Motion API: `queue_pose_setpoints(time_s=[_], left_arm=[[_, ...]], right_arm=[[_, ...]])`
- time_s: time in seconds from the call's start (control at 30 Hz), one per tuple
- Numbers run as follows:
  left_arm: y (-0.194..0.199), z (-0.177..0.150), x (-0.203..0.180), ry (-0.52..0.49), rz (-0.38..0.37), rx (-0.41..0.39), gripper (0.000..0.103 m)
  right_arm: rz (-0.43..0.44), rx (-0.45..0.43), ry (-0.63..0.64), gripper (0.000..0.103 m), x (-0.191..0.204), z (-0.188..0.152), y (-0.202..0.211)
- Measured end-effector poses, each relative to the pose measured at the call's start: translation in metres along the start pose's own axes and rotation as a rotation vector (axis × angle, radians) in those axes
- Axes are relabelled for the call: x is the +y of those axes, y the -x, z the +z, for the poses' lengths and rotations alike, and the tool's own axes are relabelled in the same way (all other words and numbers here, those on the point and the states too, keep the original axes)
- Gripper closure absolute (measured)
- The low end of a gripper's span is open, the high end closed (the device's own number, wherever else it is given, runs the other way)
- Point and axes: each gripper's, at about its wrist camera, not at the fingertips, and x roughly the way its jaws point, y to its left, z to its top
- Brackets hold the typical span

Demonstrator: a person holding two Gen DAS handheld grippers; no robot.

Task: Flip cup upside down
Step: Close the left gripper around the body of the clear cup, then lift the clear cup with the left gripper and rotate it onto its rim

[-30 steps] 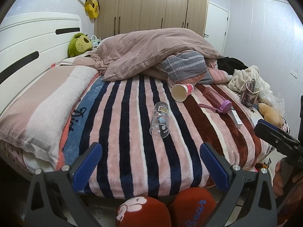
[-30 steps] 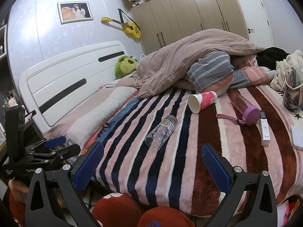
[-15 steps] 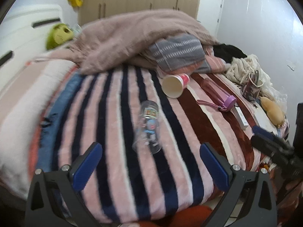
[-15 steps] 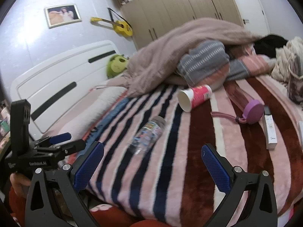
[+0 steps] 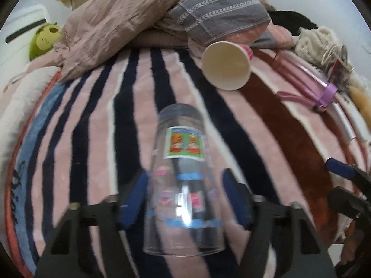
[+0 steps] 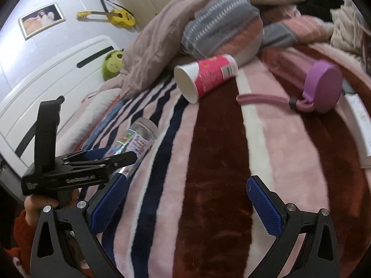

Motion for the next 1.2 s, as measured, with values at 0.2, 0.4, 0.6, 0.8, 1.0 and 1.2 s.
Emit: queue_pose_setpoints(time_s=[0.2,0.4,0.6,0.8,1.0,1.2], left_arm=[[0.015,-0.026,0.013,0.019,-0.072,-0.029,0.047],[0.044,-0.071,0.03,0.109,-0.168,-0.042,0.046],[0.052,-0.091,0.041,0.181,-0.232,-0.062,0.046],[0.054,-0.103,0.048,0.198,-0.268,-0.08,0.046],[0.052,-0.106,0.063,0.26,-0.364,-0.123,0.047],[0.053,-0.071,0.073,0.238,-0.465,-0.215,0.045]], right_arm=[[0.079,0.02,0.002,0.0,0.017,0.001,-0.003],[0.26,0.095,-0.04,0.0,0.044,0.008,-0.019],[0.439,0.325,-0.078,0.012,0.082,0.01,-0.083],[0.352,0.497,-0.174,0.035,0.089,0.019,-0.146],[0.238,0.433,-0.067,0.038,0.116,0.023,-0.151],[0.184,0.145,0.285,0.043,0.169,0.059,-0.087]])
